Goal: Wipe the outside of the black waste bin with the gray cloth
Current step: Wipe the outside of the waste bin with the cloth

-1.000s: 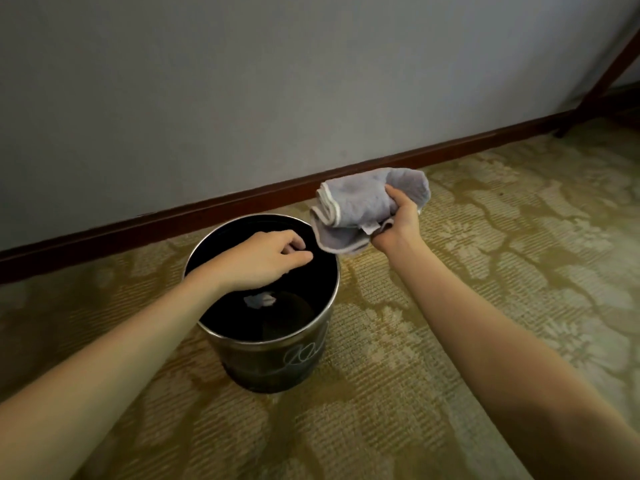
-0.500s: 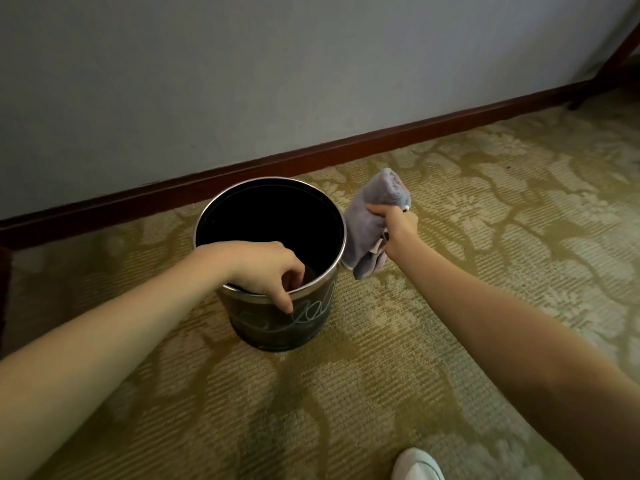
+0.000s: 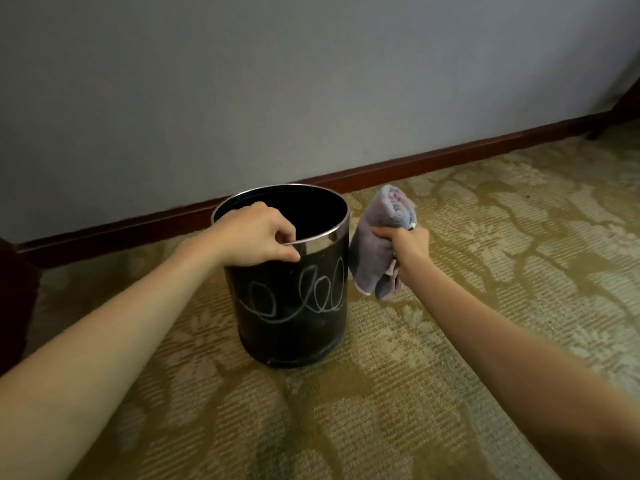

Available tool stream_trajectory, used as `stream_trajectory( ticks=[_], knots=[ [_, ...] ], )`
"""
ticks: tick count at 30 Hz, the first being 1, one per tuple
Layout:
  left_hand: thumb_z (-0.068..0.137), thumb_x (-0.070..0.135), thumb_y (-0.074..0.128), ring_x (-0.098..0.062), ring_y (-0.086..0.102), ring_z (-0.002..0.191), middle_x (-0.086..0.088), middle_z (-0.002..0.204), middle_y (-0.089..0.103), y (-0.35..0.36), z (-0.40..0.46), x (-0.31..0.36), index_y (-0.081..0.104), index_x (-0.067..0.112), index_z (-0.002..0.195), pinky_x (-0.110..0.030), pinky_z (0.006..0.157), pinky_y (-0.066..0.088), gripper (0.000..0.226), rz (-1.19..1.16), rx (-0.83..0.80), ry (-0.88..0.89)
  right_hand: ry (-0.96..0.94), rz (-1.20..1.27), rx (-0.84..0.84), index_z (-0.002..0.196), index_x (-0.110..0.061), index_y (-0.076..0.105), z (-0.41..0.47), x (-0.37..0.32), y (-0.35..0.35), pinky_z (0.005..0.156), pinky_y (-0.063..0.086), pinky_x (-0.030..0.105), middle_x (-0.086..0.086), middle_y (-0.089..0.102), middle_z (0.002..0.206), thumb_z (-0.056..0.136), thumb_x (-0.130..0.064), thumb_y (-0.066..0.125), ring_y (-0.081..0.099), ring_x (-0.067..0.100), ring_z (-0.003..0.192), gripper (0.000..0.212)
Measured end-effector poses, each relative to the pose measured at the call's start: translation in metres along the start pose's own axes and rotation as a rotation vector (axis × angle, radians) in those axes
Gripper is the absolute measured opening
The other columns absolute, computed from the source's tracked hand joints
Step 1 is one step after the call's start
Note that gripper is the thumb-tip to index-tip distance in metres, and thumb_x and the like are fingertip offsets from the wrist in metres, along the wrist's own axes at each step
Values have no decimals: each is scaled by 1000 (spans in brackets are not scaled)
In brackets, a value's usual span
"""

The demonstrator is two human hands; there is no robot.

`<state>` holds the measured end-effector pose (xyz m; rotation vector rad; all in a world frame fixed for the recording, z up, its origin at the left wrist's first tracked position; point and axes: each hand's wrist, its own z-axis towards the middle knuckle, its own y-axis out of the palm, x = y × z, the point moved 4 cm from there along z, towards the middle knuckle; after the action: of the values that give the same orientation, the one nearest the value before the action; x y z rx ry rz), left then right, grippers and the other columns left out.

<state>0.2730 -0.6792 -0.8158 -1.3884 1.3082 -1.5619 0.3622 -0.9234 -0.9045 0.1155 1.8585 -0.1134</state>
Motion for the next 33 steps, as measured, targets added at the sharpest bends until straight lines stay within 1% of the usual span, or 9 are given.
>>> stream_trajectory(
  ticks=[4, 8, 11, 14, 18, 23, 26, 30, 33],
  knots=[
    [75, 57, 64, -10, 55, 77, 15, 77, 61, -16, 12, -22, 63, 34, 75, -31, 61, 38, 22, -14, 286, -129, -97, -82, -47, 102, -10, 67, 0, -9, 12, 74, 57, 38, 9, 72, 89, 69, -7, 78, 69, 24, 86, 36],
    [80, 53, 62, -17, 55, 83, 8, 83, 59, -17, 25, -35, 64, 33, 80, -33, 64, 38, 20, -120, 377, -194, -257, -177, -150, 104, -28, 68, -5, -21, 30, 74, 57, 27, 0, 73, 96, 72, -3, 76, 68, 15, 90, 41],
    [81, 50, 63, -24, 56, 89, 4, 86, 59, -18, 33, -41, 69, 29, 89, -37, 69, 43, 23, -142, 455, -243, -374, -270, -225, 117, -30, 65, -12, -36, 41, 77, 56, 24, -5, 71, 100, 81, -2, 65, 66, 11, 94, 46],
    [82, 46, 64, -26, 56, 93, -1, 92, 61, -20, 40, -50, 71, 25, 97, -39, 75, 46, 27, -186, 506, -300, -477, -391, -228, 117, -28, 64, -16, -49, 45, 83, 55, 34, -5, 70, 103, 83, -10, 62, 65, 14, 96, 39],
    [82, 41, 66, -23, 58, 84, 4, 77, 58, -23, 44, -66, 72, 23, 89, -33, 65, 41, 21, -265, 561, -340, -572, -696, -230, 112, -26, 59, -21, -53, 44, 88, 48, 50, 0, 68, 102, 81, -16, 57, 63, 25, 96, 33],
    [81, 35, 68, -29, 60, 84, -2, 77, 65, -20, 39, -82, 73, 16, 98, -34, 70, 44, 26, -334, 696, -346, -685, -967, -274, 113, -32, 54, -28, -37, 52, 89, 37, 45, -6, 63, 106, 73, -38, 55, 58, 19, 97, 41],
    [81, 35, 68, -21, 57, 79, 11, 70, 55, -15, 39, -85, 73, 17, 99, -29, 69, 39, 26, -446, 697, -325, -661, -998, -317, 116, -31, 54, -27, -19, 59, 87, 34, 42, -6, 62, 108, 78, -25, 61, 57, 20, 102, 39],
    [95, 38, 46, -28, 57, 90, -8, 88, 61, -8, 47, -80, 70, 13, 97, -40, 86, 41, 34, -490, 556, -292, -654, -972, -319, 116, -31, 55, -29, -12, 60, 89, 38, 43, -6, 62, 108, 79, -27, 64, 56, 20, 102, 38],
    [99, 27, 38, -25, 55, 100, -9, 102, 63, -9, 49, -73, 66, 12, 102, -39, 93, 39, 32, -495, 508, -264, -626, -978, -339, 112, -26, 57, -27, -12, 54, 89, 43, 49, -6, 63, 105, 78, -23, 69, 58, 19, 100, 36]
  ],
)
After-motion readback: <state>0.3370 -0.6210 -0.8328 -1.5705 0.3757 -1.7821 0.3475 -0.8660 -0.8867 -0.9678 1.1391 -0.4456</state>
